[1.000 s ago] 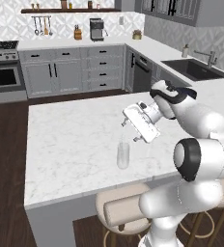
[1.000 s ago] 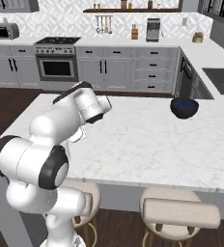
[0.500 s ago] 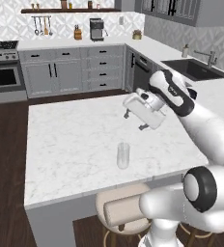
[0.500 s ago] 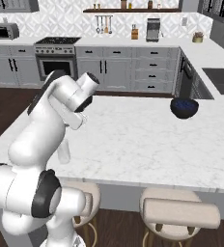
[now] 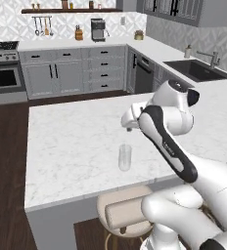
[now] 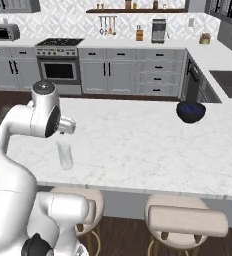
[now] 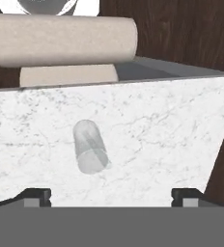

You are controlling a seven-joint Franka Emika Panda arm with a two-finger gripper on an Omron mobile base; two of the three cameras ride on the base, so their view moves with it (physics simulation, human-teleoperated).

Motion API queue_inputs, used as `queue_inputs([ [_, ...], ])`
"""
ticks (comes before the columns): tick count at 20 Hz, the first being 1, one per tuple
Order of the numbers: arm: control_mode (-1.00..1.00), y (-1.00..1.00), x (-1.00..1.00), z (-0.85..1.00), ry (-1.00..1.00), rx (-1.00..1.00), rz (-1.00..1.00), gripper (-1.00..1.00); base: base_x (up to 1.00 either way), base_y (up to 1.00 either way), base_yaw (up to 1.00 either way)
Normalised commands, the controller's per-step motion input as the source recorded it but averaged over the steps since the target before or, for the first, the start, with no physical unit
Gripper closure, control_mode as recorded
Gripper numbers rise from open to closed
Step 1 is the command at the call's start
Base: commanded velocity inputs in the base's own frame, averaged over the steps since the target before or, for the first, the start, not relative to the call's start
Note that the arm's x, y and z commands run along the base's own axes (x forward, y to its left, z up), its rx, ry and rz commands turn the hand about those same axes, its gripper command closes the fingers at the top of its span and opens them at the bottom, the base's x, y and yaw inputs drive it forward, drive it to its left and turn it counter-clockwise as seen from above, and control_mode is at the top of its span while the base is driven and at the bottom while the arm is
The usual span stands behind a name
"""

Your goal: Take a straw from the drawer in front and place it inside the glass cup on the dining counter.

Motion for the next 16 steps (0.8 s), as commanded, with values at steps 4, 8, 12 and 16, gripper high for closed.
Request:
queue_inputs([
  [4,-1.00,0.23,-0.44,0.36,-0.09,-0.19,0.08,-1.00,0.00,0.00,0.00],
  [8,-1.00,0.32,-0.58,0.34,0.00,-0.19,0.08,-1.00,0.00,0.00,0.00],
  [12,-1.00,0.34,-0.70,0.32,0.08,-0.15,0.05,-1.00,0.00,0.00,0.00],
  [16,-1.00,0.44,-0.76,0.23,0.08,-0.16,0.03,-1.00,0.00,0.00,0.00],
])
